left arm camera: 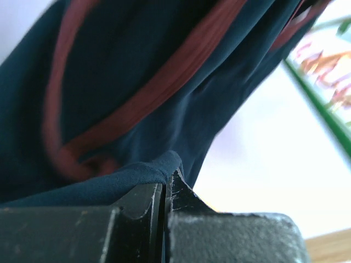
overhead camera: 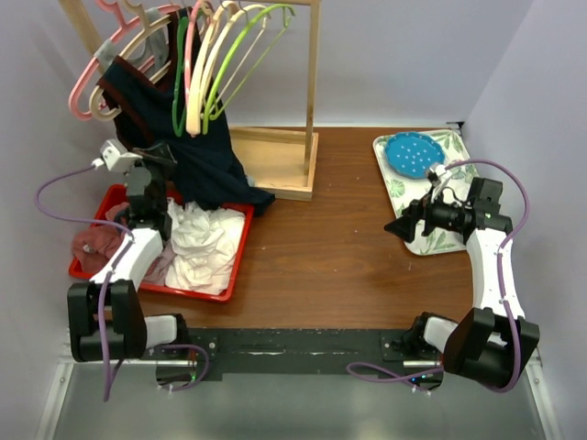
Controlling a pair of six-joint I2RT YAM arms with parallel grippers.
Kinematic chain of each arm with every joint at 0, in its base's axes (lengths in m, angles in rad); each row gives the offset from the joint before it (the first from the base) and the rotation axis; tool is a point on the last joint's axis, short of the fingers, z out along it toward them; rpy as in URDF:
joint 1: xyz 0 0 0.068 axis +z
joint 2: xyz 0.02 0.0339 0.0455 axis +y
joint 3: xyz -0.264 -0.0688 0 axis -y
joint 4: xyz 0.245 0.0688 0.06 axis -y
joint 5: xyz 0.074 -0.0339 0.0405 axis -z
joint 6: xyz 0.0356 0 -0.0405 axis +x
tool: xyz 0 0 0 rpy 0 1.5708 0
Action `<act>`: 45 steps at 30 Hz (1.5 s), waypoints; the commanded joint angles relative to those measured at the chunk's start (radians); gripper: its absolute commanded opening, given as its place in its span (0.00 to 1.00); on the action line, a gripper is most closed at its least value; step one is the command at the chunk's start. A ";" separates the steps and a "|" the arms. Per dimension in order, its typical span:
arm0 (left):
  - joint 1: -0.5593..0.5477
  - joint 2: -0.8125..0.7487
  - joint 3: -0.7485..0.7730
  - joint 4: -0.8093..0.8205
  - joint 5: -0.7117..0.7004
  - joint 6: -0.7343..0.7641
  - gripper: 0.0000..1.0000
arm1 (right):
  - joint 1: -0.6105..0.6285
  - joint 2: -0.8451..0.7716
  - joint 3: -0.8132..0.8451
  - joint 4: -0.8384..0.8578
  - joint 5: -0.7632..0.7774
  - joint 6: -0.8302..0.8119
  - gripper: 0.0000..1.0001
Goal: Place the tank top on the hanger
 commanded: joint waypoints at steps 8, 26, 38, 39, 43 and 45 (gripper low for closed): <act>0.060 0.270 0.251 0.058 0.196 -0.058 0.00 | -0.002 0.012 0.049 -0.027 -0.029 -0.034 0.99; 0.162 -0.096 0.125 -0.473 0.493 0.097 0.97 | -0.002 0.022 0.072 -0.092 -0.037 -0.091 0.99; 0.160 -0.590 -0.018 -0.867 0.635 0.278 0.97 | -0.020 -0.125 0.036 0.117 0.233 0.107 0.99; 0.156 -0.600 -0.001 -0.936 0.644 0.325 0.97 | -0.022 -0.142 0.035 0.136 0.268 0.154 0.99; 0.090 -0.601 0.134 -1.079 0.635 0.419 0.98 | -0.023 -0.228 0.055 0.207 0.515 0.301 0.99; 0.044 -0.589 0.178 -1.139 0.619 0.445 0.99 | -0.023 -0.256 0.079 0.214 0.662 0.389 0.99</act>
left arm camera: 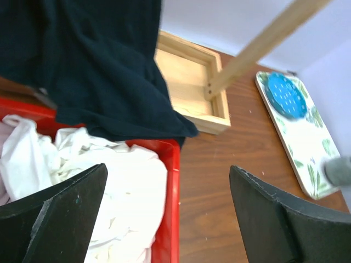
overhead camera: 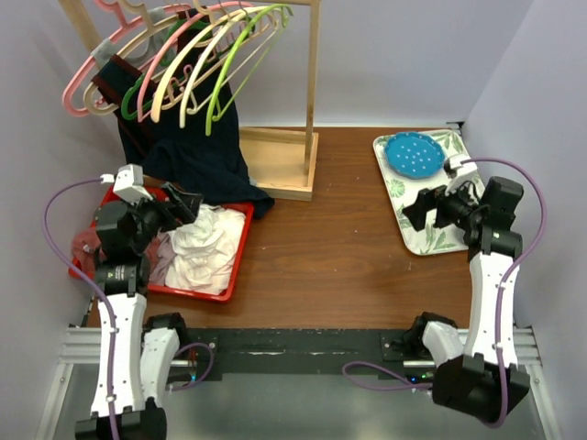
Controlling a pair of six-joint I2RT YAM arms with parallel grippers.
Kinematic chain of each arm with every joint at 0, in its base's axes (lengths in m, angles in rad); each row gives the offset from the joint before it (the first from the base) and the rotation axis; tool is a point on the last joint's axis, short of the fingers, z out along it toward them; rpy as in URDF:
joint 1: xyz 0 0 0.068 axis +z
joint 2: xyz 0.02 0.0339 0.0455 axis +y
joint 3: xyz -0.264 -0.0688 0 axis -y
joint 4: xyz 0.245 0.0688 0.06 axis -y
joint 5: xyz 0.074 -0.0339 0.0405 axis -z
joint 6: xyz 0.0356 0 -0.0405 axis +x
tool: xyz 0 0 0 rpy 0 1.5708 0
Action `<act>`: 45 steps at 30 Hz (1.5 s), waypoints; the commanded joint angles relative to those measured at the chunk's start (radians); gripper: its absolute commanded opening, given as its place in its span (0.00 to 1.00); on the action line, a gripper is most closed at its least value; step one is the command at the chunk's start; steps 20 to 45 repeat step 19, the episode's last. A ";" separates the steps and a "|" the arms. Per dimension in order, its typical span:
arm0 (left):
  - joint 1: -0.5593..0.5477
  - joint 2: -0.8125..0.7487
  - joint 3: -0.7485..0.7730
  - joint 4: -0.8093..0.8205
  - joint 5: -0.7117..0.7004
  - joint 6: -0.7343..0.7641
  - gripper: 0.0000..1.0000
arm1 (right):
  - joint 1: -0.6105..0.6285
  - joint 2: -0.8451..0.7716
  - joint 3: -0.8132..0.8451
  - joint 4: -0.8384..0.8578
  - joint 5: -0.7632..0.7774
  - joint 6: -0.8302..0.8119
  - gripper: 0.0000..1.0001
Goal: Place the tank top on the hanger
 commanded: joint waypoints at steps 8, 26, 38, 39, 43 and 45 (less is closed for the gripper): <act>-0.161 0.022 0.256 -0.269 0.013 0.154 1.00 | -0.003 -0.063 0.203 0.005 0.568 0.317 0.99; -0.224 -0.006 0.294 -0.336 0.007 0.177 1.00 | -0.003 -0.134 0.218 -0.027 0.559 0.307 0.98; -0.224 -0.006 0.294 -0.336 0.007 0.177 1.00 | -0.003 -0.134 0.218 -0.027 0.559 0.307 0.98; -0.224 -0.006 0.294 -0.336 0.007 0.177 1.00 | -0.003 -0.134 0.218 -0.027 0.559 0.307 0.98; -0.224 -0.006 0.294 -0.336 0.007 0.177 1.00 | -0.003 -0.134 0.218 -0.027 0.559 0.307 0.98; -0.224 -0.006 0.294 -0.336 0.007 0.177 1.00 | -0.003 -0.134 0.218 -0.027 0.559 0.307 0.98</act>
